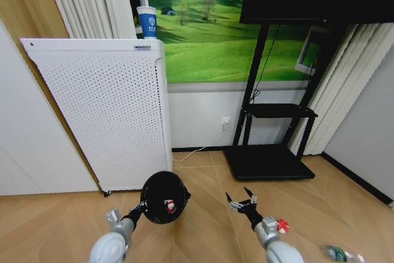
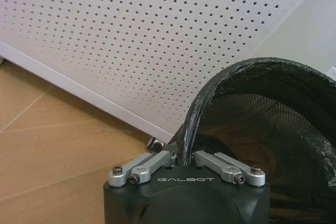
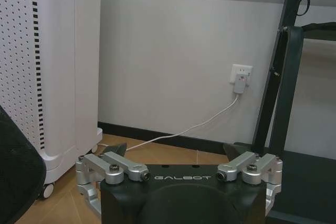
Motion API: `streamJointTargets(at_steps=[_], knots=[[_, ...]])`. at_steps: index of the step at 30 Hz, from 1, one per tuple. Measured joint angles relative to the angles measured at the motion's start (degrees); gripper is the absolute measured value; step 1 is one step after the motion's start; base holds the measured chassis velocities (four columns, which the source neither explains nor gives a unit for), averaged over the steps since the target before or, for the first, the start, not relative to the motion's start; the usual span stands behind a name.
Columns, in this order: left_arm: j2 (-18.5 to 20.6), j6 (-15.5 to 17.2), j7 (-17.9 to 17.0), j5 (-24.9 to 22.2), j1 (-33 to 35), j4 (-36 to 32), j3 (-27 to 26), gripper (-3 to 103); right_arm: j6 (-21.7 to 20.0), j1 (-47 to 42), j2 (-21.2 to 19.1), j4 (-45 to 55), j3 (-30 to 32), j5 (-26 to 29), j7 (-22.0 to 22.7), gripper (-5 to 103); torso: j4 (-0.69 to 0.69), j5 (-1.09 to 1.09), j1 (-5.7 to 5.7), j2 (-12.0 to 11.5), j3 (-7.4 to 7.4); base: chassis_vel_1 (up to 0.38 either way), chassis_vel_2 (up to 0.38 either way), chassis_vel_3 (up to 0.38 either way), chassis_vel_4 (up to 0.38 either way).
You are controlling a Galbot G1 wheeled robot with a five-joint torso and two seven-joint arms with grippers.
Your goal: Pick up the trash bin and place the garbage on the floor into it.
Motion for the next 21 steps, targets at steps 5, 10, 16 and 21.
streamJointTargets(at_steps=[5, 10, 16, 21], knots=[[-1.4, 0.0, -0.4, 0.5, 1.4, 0.0, -1.0, 2, 0.3, 0.0, 0.1, -0.3, -0.2, -0.7, 0.2, 100, -0.01, 0.00, 0.00, 0.0, 0.00, -0.112, -0.072, 0.094, 0.100], [-1.9, 0.0, -0.7, 0.6, 1.3, 0.3, -1.2, 2, 1.0, -0.6, 0.4, -0.3, -0.1, -1.2, 0.3, 100, -0.02, 0.01, 0.00, 0.0, 0.00, -0.180, -0.170, 0.177, 0.181], [-2.0, 0.0, -0.8, 0.5, 0.8, 0.5, -1.1, 2, 2.5, -1.7, 0.8, -0.1, 0.3, -2.1, 0.5, 100, -0.02, 0.03, 0.00, 0.0, 0.00, -0.259, -0.239, 0.230, 0.244], [-2.1, 0.0, -0.8, 0.5, 0.7, 0.7, -1.0, 2, 2.7, -1.8, 0.9, -0.1, 0.3, -2.4, 0.6, 100, -0.01, 0.01, -0.01, 0.0, -0.01, -0.272, -0.290, 0.277, 0.292]])
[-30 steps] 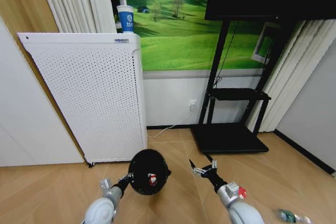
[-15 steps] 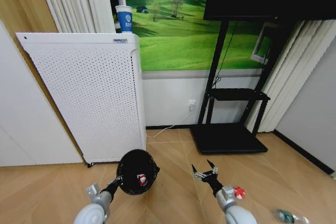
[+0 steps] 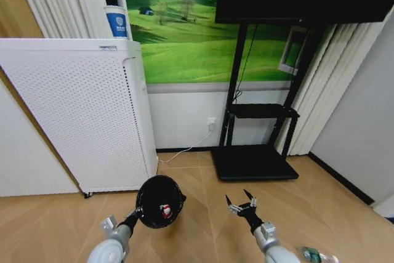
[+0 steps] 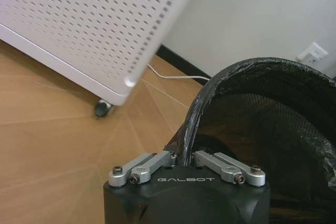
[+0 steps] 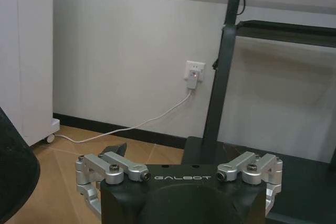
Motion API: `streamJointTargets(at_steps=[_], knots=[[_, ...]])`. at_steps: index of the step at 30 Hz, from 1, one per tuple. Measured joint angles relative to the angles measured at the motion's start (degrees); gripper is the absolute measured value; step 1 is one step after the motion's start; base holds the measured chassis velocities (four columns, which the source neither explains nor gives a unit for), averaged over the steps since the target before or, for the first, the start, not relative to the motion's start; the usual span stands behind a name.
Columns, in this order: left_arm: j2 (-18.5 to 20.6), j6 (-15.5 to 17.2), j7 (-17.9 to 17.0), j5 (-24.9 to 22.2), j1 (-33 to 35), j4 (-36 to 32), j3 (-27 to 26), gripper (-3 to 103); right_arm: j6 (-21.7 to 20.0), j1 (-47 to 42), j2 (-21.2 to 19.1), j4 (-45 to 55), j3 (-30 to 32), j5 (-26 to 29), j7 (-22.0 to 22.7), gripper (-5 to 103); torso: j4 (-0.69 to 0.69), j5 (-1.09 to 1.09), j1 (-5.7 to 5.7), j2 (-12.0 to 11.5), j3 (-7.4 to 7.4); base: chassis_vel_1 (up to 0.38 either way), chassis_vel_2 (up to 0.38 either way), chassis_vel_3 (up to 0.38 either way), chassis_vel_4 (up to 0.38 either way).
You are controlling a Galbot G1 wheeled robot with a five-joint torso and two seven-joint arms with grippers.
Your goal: Pick up the trash bin and place the garbage on the floor into it.
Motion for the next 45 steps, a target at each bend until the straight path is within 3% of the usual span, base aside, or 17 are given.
streamJointTargets(at_steps=[10, 13, 16, 18, 22, 27, 34, 40, 45], knots=[[-0.2, 0.0, 0.1, 0.1, 0.0, 0.1, 0.0, 2, 0.0, -0.1, 0.1, 0.0, -0.2, -0.4, 0.1, 100, 0.00, 0.05, 0.01, 0.0, 0.01, -0.366, -0.347, 0.367, 0.354], [-0.2, 0.0, 0.1, 0.1, 0.0, 0.2, 0.0, 2, 0.5, -0.1, 0.2, -0.1, -0.2, -1.0, 0.1, 100, -0.01, -0.03, 0.01, 0.0, 0.01, -0.362, -0.360, 0.341, 0.363], [-0.6, -0.3, -0.4, 0.5, -0.2, 0.5, -0.3, 2, 2.9, -0.3, 0.5, -1.0, -0.7, -5.1, 0.1, 100, 0.00, 0.06, 0.02, 0.0, 0.01, -0.340, -0.344, 0.317, 0.345], [-1.0, -0.8, -2.4, 0.7, -0.5, 1.0, -0.6, 2, 2.1, -1.4, 0.4, -0.9, -1.3, -7.4, 0.1, 100, -0.02, -0.04, 0.01, 0.0, 0.01, -0.295, -0.279, 0.270, 0.263], [-1.4, -0.8, -5.8, 0.8, -0.8, 1.9, -1.3, 2, 1.3, -2.4, 1.0, -1.6, -2.9, -10.4, -0.6, 100, -0.02, -0.01, 0.01, 0.0, 0.01, -0.184, -0.187, 0.173, 0.136], [-1.5, -0.6, -9.6, 0.4, -1.0, 2.3, -2.6, 2, 0.1, -2.7, 2.0, -2.1, -4.9, -11.1, -0.8, 100, 0.01, -0.02, 0.01, 0.0, 0.00, -0.026, 0.002, 0.013, 0.014], [-1.4, 1.4, -17.6, 0.7, 0.0, 2.2, -5.6, 2, -0.2, -4.1, 2.3, -2.3, -7.3, -13.3, -1.1, 100, 0.02, -0.02, 0.01, 0.0, 0.01, 0.057, 0.055, -0.048, -0.053], [-2.0, 2.2, -17.9, 0.8, 1.8, 1.3, -7.0, 2, 0.0, -2.4, 3.1, -5.8, -12.1, -14.8, -1.1, 100, -0.02, 0.00, 0.01, 0.0, 0.00, 0.000, 0.000, 0.000, 0.000], [-2.0, 2.4, -16.1, 2.3, 3.4, -0.4, -9.7, 2, -1.6, 4.1, 4.3, -12.9, -17.0, -14.5, 0.0, 100, 0.01, -0.01, 0.01, 0.0, 0.01, 0.000, 0.000, 0.000, 0.000]])
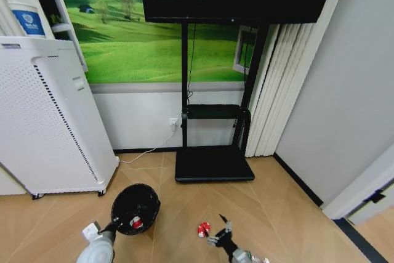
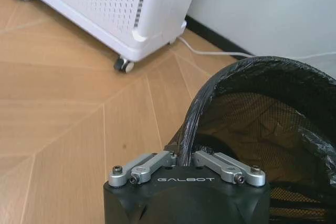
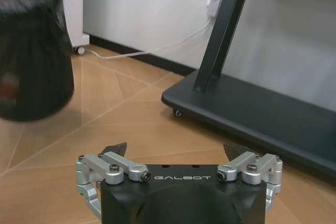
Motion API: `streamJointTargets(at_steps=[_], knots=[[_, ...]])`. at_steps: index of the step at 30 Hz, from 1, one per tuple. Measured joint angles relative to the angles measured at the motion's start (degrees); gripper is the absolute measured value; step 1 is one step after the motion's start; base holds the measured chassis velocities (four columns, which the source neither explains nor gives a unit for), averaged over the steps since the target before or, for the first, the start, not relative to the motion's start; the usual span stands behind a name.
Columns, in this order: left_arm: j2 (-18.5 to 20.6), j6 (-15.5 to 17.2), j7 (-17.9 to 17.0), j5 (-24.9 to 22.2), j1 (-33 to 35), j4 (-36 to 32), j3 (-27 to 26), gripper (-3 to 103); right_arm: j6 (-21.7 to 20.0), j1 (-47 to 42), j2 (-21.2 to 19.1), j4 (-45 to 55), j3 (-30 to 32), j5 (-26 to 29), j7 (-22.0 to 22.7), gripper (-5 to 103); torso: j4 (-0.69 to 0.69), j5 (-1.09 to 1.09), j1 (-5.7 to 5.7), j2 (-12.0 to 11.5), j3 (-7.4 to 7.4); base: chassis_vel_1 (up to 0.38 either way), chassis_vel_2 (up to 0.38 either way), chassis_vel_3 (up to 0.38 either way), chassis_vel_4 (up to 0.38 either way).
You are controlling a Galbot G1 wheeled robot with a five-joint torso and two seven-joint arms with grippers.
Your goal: Pick up the trash bin and place the garbage on the floor into it.
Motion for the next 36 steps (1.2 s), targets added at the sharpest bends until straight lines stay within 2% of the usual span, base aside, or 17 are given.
streamJointTargets(at_steps=[3, 5, 6, 8, 9, 12, 13, 15, 16, 17, 18, 19, 21, 23, 27, 36], knots=[[0.2, 0.0, 0.9, 1.8, 0.2, 0.0, -1.1, 2, -0.3, 1.5, 0.1, -1.7, -0.9, 0.5, 0.3, 100, 0.00, 0.00, 0.00, 0.0, 0.00, 0.000, 0.000, 0.000, 0.000], [0.9, -0.4, 5.6, 7.7, 0.8, 0.6, -5.1, 2, -0.5, 4.2, 0.5, -5.0, -2.2, 1.0, 1.0, 100, 0.00, 0.00, 0.00, 0.0, 0.00, 0.000, 0.000, 0.000, 0.000], [0.9, -0.4, 5.6, 7.7, 0.8, 0.6, -5.1, 2, -0.5, 4.2, 0.5, -5.0, -2.2, 1.0, 1.0, 100, 0.00, 0.00, 0.00, 0.0, 0.00, 0.000, 0.000, 0.000, 0.000], [1.4, -0.4, 9.9, 11.3, 1.5, 2.1, -8.8, 2, -0.5, 5.6, 1.1, -7.2, -2.6, 1.2, 1.5, 100, -0.01, 0.00, 0.00, 0.0, 0.00, 0.000, 0.000, 0.000, 0.000], [1.4, -0.4, 9.9, 11.3, 1.5, 2.1, -8.8, 2, -0.5, 5.6, 1.1, -7.2, -2.6, 1.2, 1.5, 100, -0.01, 0.00, 0.00, 0.0, 0.00, 0.000, 0.000, 0.000, 0.000], [2.4, 0.8, 17.6, 12.7, 3.9, 4.1, -13.6, 2, -0.5, 7.0, 2.1, -9.9, -2.4, 1.5, 2.4, 100, 0.00, 0.01, 0.00, 0.0, 0.00, 0.000, 0.000, 0.000, 0.000], [2.4, 0.8, 17.6, 12.7, 3.9, 4.1, -13.6, 2, -0.5, 7.0, 2.1, -9.9, -2.4, 1.5, 2.4, 100, 0.00, 0.01, 0.00, 0.0, 0.00, 0.000, 0.000, 0.000, 0.000], [2.8, 1.2, 24.8, 15.1, 6.2, 5.3, -16.1, 2, -0.4, 8.0, 2.9, -11.9, -2.1, 1.4, 2.7, 100, 0.00, -0.01, 0.00, 0.0, 0.00, 0.000, 0.000, 0.000, 0.000], [2.8, 1.2, 24.8, 15.1, 6.2, 5.3, -16.1, 2, -0.4, 8.0, 2.9, -11.9, -2.1, 1.4, 2.7, 100, 0.00, -0.01, 0.00, 0.0, 0.00, 0.000, 0.000, 0.000, 0.000], [2.8, 1.1, 28.6, 16.9, 7.0, 6.2, -17.0, 2, -0.3, 8.5, 3.4, -13.1, -1.8, 0.9, 2.8, 100, 0.01, 0.01, 0.00, 0.0, 0.00, 0.000, 0.000, 0.000, 0.000], [2.9, 0.9, 30.8, 18.0, 7.3, 6.7, -17.2, 2, -0.3, 8.6, 3.8, -13.8, -1.4, 0.4, 2.9, 100, 0.02, 0.01, 0.00, 0.0, 0.00, 0.000, 0.000, 0.000, 0.000], [2.9, 0.9, 30.8, 18.0, 7.3, 6.7, -17.2, 2, -0.3, 8.6, 3.8, -13.8, -1.4, 0.4, 2.9, 100, 0.02, 0.01, 0.00, 0.0, 0.00, 0.000, 0.000, 0.000, 0.000], [3.1, 0.5, 33.4, 19.1, 7.2, 7.7, -17.2, 2, -0.4, 8.5, 4.7, -15.5, 0.1, -1.0, 3.3, 100, -0.02, -0.02, 0.00, 0.0, 0.00, 0.000, 0.000, 0.000, 0.000], [3.1, 0.3, 33.9, 19.3, 7.2, 8.0, -17.1, 2, -0.4, 8.4, 5.3, -16.6, 0.5, -1.7, 3.5, 100, -0.03, -0.01, 0.00, 0.0, 0.00, 0.000, 0.000, 0.000, 0.000], [3.0, 0.0, 34.0, 19.3, 7.2, 8.3, -17.2, 2, -0.2, 8.3, 5.9, -19.3, 1.0, -3.9, 3.7, 100, -0.01, 0.00, 0.00, 0.0, 0.00, 0.000, 0.000, 0.000, 0.000], [3.2, -0.4, 33.3, 18.4, 6.4, 8.7, -17.4, 2, 0.6, 8.2, 6.8, -22.2, 0.4, -5.1, 3.2, 100, -0.01, 0.00, 0.00, 0.0, 0.00, 0.000, 0.000, 0.000, 0.000]])
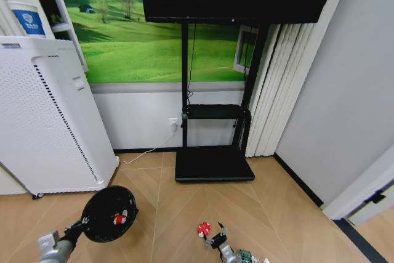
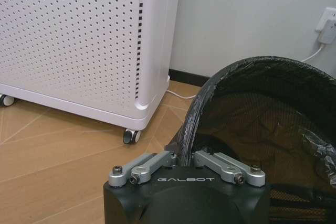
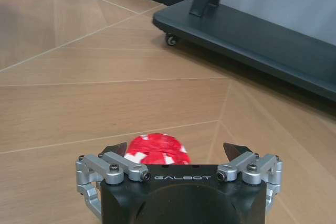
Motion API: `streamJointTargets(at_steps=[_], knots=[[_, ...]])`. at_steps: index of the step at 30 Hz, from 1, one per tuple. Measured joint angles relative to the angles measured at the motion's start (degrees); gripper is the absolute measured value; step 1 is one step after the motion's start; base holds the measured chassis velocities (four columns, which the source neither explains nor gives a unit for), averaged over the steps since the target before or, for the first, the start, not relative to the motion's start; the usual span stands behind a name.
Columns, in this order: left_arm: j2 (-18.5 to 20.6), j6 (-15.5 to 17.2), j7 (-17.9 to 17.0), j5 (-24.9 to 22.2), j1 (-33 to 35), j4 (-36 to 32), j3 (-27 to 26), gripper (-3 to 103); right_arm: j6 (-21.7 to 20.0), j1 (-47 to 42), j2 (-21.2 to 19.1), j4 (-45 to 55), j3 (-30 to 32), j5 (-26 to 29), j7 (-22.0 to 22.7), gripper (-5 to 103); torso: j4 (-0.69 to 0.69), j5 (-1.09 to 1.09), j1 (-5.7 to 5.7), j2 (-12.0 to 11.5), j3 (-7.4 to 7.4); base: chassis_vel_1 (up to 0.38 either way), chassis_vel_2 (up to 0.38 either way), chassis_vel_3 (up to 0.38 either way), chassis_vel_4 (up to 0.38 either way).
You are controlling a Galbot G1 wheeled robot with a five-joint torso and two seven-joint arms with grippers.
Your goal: Pick up the trash bin and place the garbage on the floor into it.
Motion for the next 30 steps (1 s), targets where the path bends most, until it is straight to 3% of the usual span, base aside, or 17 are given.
streamJointTargets(at_steps=[10, 30], knots=[[-0.2, -0.2, -0.9, -0.2, -1.9, 0.6, 2.9, 2, 0.5, 3.7, 1.2, -5.3, -4.1, 0.1, -0.8, 100, -0.01, 0.01, 0.00, 0.0, 0.00, 0.000, 0.000, 0.000, 0.000], [-1.1, -0.7, 0.8, 0.3, -2.4, -1.3, 5.2, 2, 1.7, 9.0, 2.5, -13.8, -3.9, -1.6, -0.2, 100, 0.00, 0.01, 0.00, 0.0, 0.00, 0.000, 0.000, 0.000, 0.000]])
